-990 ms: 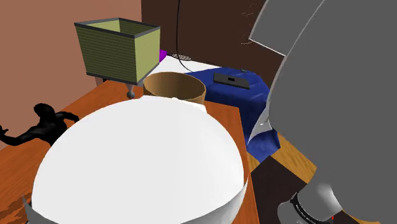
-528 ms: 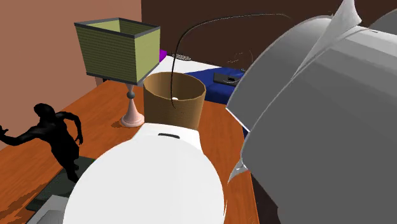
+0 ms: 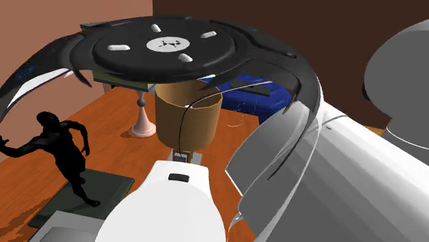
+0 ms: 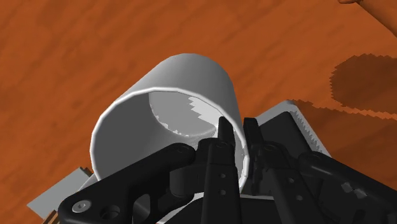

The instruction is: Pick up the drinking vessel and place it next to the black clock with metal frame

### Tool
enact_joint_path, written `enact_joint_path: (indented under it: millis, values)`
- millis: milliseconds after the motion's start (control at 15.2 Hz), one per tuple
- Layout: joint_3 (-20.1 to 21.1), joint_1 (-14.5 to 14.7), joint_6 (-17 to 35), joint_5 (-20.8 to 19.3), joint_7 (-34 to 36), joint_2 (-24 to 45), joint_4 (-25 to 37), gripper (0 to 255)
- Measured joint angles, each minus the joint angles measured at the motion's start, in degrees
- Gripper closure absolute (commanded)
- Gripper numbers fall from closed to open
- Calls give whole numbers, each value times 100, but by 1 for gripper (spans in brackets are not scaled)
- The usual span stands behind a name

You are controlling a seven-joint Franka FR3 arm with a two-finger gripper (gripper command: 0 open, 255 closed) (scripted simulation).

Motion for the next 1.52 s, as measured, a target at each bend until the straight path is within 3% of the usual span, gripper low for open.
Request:
enact_joint_path:
  millis: [1518]
  values:
    - [-250,162,1560,-649,487,620,-1189,255]
